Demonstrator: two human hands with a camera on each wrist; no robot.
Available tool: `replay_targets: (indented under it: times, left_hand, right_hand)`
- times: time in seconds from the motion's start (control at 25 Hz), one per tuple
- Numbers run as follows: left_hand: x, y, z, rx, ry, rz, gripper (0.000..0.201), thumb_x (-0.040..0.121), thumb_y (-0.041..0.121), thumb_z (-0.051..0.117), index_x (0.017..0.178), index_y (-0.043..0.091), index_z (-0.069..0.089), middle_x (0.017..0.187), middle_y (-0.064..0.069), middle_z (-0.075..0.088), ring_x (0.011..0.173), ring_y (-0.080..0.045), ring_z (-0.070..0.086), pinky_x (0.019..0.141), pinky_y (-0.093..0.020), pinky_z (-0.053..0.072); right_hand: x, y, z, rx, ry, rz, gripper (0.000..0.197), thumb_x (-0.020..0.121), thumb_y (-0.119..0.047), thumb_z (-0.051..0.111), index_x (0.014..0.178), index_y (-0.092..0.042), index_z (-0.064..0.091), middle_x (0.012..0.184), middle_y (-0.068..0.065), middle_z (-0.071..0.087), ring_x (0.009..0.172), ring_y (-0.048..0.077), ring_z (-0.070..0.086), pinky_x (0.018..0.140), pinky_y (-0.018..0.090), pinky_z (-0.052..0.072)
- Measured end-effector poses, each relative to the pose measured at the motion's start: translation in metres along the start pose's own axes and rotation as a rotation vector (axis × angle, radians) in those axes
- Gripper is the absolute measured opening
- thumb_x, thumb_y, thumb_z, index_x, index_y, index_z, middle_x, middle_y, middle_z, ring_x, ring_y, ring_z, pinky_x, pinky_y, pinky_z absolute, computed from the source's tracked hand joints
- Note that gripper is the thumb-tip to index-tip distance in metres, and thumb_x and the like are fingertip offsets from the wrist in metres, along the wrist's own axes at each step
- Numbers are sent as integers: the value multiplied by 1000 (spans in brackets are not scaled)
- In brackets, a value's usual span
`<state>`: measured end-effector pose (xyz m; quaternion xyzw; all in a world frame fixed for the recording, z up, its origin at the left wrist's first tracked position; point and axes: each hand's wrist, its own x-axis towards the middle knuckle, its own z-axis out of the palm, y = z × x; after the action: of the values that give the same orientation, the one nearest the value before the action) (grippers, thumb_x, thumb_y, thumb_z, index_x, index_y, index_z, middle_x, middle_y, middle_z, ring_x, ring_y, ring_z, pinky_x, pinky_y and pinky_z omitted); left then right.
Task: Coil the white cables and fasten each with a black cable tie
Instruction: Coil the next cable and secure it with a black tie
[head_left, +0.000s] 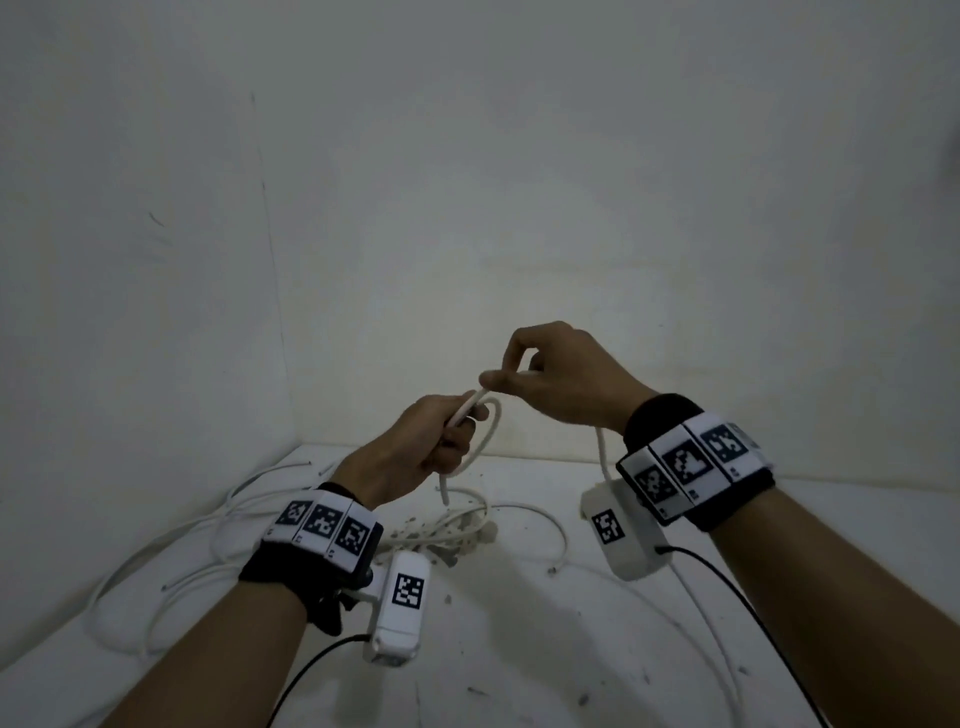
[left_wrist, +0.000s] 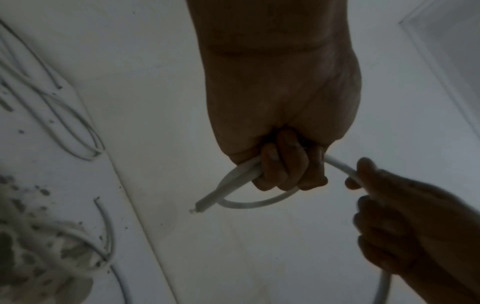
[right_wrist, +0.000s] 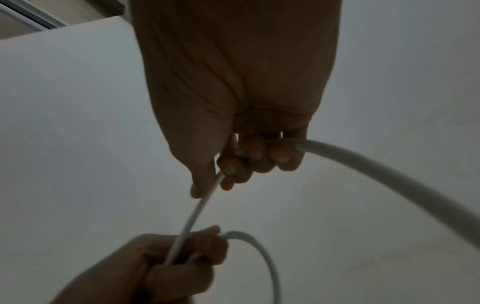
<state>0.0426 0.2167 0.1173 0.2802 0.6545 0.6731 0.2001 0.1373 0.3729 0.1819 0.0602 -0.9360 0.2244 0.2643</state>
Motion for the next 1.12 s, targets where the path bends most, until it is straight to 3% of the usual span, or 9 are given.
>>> replay_targets:
  times: [0.16,0.24,0.4,0.48,0.68,0.76,0.84,1.0,1.12]
  left_hand:
    - [-3,0,11,-275,54,-1,50,99,47,43,58,19,44,44,7,19,37,-9,13,44,-25,10]
    - [-1,0,16,-378,124,-12,51,98,45,48,53,22,37,42,8,16,35,-9,12,41,-24,12]
    - [2,-4,33,-361,195,-7,49,98,42,52,55,22,36,45,7,15,38,-10,11,41,-24,13]
    - [3,-6,44,-318,173,-16,48,98,40,50,56,22,35,46,7,15,39,-10,11,41,-24,13]
    - [14,-16,73,-355,53,-55,53,100,44,43,52,23,35,45,7,14,37,-9,11,38,-23,13]
    - [18,-23,86,-355,8,-80,55,100,45,44,51,23,35,44,8,14,36,-9,11,39,-23,13]
    - [20,-32,98,-366,-55,-107,56,100,47,43,49,23,35,43,7,14,36,-9,12,39,-23,13]
    - [26,-42,116,-326,-164,-173,57,99,48,44,49,24,35,41,7,15,35,-9,14,42,-24,18]
    - [32,-44,109,-304,-198,-216,57,97,47,48,49,24,28,40,7,13,34,-11,13,49,-26,31]
  right_hand:
    - [-3,19,8,256,1,100,29,95,-41,62,91,-13,67,61,-7,53,51,1,49,54,25,48]
    - [-16,29,14,570,-39,147,23,100,-29,58,99,-9,70,80,4,62,71,13,58,68,36,59]
    - [-45,54,24,869,-100,231,18,91,-22,69,105,-16,79,119,-1,70,111,14,64,91,42,58]
    - [-53,64,26,945,-67,224,19,85,-12,74,103,-8,78,110,11,73,99,26,71,85,44,60]
    - [-59,73,30,592,315,183,20,74,-6,85,87,-12,71,66,11,71,58,26,70,56,33,56]
    - [-60,87,35,425,487,286,46,66,-18,91,88,-13,50,59,11,61,46,24,56,46,32,49]
    - [-63,100,42,195,582,289,47,76,-26,83,89,-15,40,53,2,48,41,19,40,41,27,37]
    - [-70,123,66,-306,591,187,19,97,-21,56,113,-12,54,55,-2,45,43,23,38,43,25,20]
    - [-70,136,66,-291,386,275,23,102,-30,44,104,-16,61,78,0,51,59,23,49,52,31,33]
